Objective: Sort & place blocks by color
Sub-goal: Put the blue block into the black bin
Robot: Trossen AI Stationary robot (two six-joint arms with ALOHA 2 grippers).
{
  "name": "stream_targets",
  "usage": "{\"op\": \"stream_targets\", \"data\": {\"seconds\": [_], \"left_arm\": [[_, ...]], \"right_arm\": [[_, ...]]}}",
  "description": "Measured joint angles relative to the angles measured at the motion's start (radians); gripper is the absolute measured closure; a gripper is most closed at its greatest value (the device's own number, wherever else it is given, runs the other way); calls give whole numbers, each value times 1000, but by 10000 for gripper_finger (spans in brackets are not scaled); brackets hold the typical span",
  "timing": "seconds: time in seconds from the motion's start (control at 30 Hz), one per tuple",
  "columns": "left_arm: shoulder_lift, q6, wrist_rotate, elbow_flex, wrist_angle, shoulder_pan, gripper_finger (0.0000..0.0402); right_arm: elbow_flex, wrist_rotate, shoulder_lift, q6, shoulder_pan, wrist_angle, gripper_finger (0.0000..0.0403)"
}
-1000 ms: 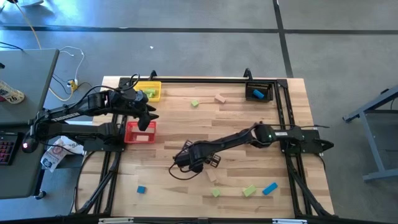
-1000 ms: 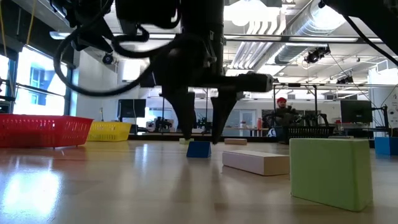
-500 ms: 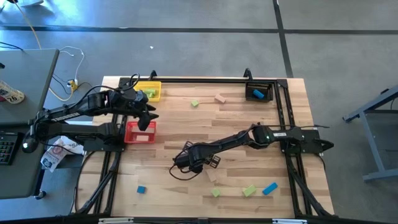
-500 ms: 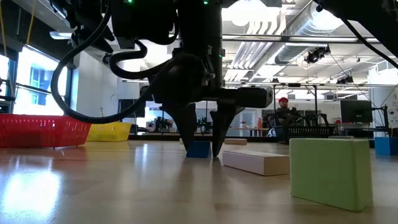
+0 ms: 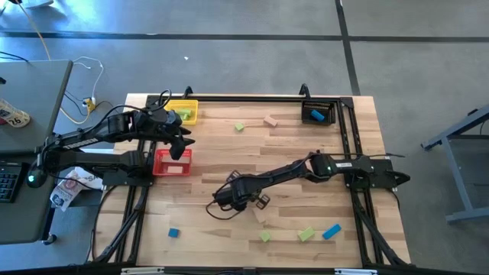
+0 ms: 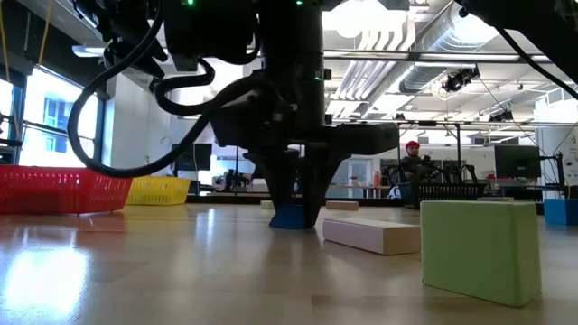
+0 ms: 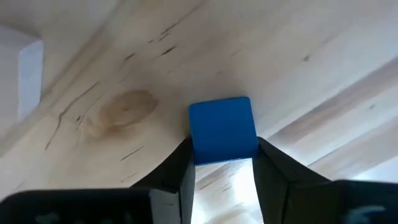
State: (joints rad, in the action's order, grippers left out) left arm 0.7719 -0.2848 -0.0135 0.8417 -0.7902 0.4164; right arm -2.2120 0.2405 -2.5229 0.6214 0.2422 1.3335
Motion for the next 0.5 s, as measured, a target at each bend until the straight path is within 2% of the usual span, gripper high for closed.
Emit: {"op": "stream_targets", "data": {"seconds": [0.2, 0.5], "left_arm": [[0, 0, 0, 0, 0, 0, 204], [0, 0, 0, 0, -3, 0, 204]], "right_arm": [[2, 41, 21, -168, -43, 28, 302], [1, 194, 89, -445, -130, 121, 302]]}}
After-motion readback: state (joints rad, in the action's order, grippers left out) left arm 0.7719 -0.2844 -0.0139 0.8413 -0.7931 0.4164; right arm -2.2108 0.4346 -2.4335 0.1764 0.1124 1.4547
